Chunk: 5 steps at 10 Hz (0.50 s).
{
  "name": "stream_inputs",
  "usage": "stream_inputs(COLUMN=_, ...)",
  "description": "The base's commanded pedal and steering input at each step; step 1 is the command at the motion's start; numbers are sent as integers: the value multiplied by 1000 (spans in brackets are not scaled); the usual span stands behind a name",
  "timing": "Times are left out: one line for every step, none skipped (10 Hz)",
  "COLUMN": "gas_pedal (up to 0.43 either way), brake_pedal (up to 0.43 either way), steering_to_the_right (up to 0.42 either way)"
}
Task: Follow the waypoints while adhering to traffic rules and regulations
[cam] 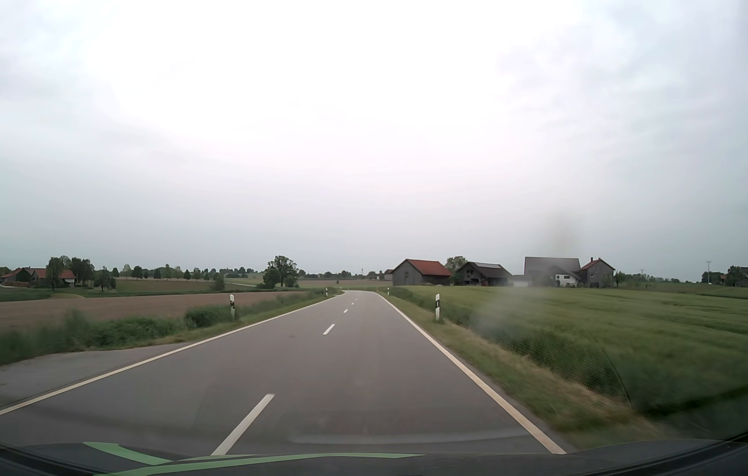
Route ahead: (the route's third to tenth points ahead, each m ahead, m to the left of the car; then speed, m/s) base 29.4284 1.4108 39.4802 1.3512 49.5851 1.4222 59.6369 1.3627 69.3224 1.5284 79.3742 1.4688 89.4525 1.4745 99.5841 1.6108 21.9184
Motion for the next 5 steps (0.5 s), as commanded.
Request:
stream_inputs(gas_pedal=98, brake_pedal=0, steering_to_the_right=0)
stream_inputs(gas_pedal=98, brake_pedal=0, steering_to_the_right=0)
stream_inputs(gas_pedal=98, brake_pedal=0, steering_to_the_right=0)
stream_inputs(gas_pedal=98, brake_pedal=0, steering_to_the_right=0)
stream_inputs(gas_pedal=98, brake_pedal=0, steering_to_the_right=0)
